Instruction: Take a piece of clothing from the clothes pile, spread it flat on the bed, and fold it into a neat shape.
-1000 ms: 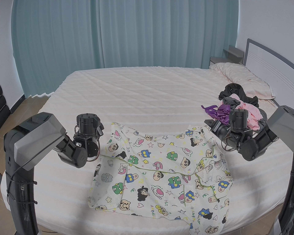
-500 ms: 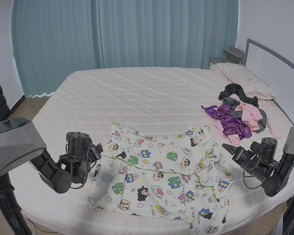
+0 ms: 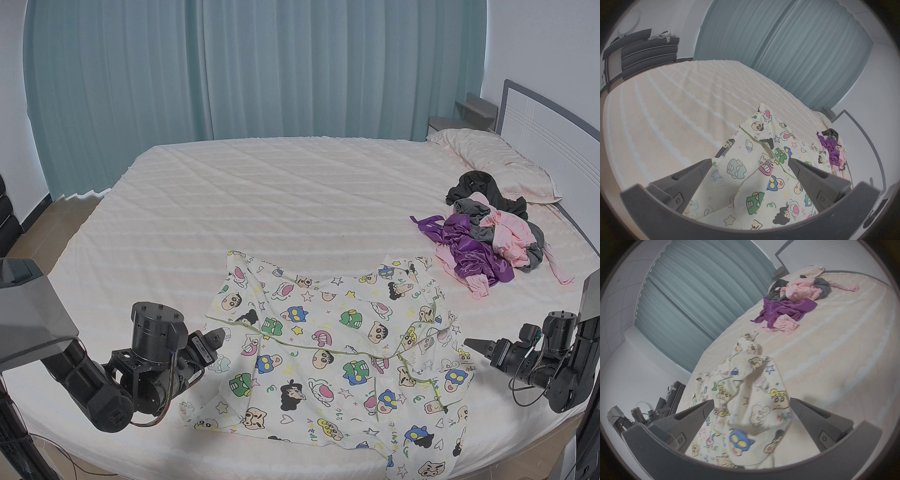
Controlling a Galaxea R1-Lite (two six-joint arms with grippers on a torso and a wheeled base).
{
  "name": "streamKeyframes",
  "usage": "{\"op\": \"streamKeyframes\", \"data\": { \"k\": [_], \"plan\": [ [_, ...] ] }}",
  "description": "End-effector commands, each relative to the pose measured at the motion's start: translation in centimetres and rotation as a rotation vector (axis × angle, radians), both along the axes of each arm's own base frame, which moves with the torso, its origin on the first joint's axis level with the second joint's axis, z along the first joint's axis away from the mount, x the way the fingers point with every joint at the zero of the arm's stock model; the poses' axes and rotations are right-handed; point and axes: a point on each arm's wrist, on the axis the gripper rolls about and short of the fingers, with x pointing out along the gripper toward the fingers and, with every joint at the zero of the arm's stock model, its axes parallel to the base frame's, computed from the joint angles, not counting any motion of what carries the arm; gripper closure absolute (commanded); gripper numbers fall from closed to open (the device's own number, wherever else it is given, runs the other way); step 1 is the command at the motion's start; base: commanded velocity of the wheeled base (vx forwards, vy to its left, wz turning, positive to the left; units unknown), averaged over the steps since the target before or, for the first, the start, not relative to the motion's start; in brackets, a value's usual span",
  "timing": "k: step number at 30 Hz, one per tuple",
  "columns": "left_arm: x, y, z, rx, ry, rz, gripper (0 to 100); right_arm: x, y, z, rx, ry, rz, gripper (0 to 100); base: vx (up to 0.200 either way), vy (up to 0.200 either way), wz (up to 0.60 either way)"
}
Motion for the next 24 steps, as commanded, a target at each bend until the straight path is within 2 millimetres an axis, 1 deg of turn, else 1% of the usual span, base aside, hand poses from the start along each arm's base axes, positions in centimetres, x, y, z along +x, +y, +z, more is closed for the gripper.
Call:
{"op": "streamKeyframes", "data": {
  "k": [1,4,5,8,13,16,19,24],
  "plan": [
    [-0.4,-0.2,0.0,-0.011,0.004,-0.012,0,1.9,-1.6,-2.7,0.0,0.037,-0.029,0,0.0,0.0,0.0],
    [-0.4,-0.2,0.0,-0.015,0.006,-0.01,0,3.3,-1.6,-3.0,-0.003,0.011,-0.023,0,0.0,0.0,0.0],
    [-0.4,-0.2,-0.1,-0.012,0.01,-0.009,0,4.0,-1.7,-3.3,-0.001,0.003,-0.017,0,0.0,0.0,0.0],
    [-0.4,-0.2,-0.2,-0.014,0.013,-0.008,0,5.1,-1.7,-4.3,0.013,0.023,0.008,0,0.0,0.0,0.0],
    [-0.4,-0.2,-0.1,-0.02,0.01,-0.003,0,5.5,-1.6,-5.2,0.052,0.024,0.068,0,0.0,0.0,0.0],
    [-0.4,-0.2,-0.2,-0.02,0.012,-0.003,0,6.6,-1.8,-5.6,0.051,0.006,0.067,0,0.0,0.0,0.0],
    [-0.4,-0.3,-0.2,-0.021,0.012,-0.004,0,6.8,-1.9,-6.0,0.052,0.015,0.065,0,0.0,0.0,0.0],
    [-0.3,-0.3,-0.3,-0.026,0.015,0.002,0,6.9,-1.7,-5.9,0.06,0.007,0.072,0,0.0,0.0,0.0]
  ]
}}
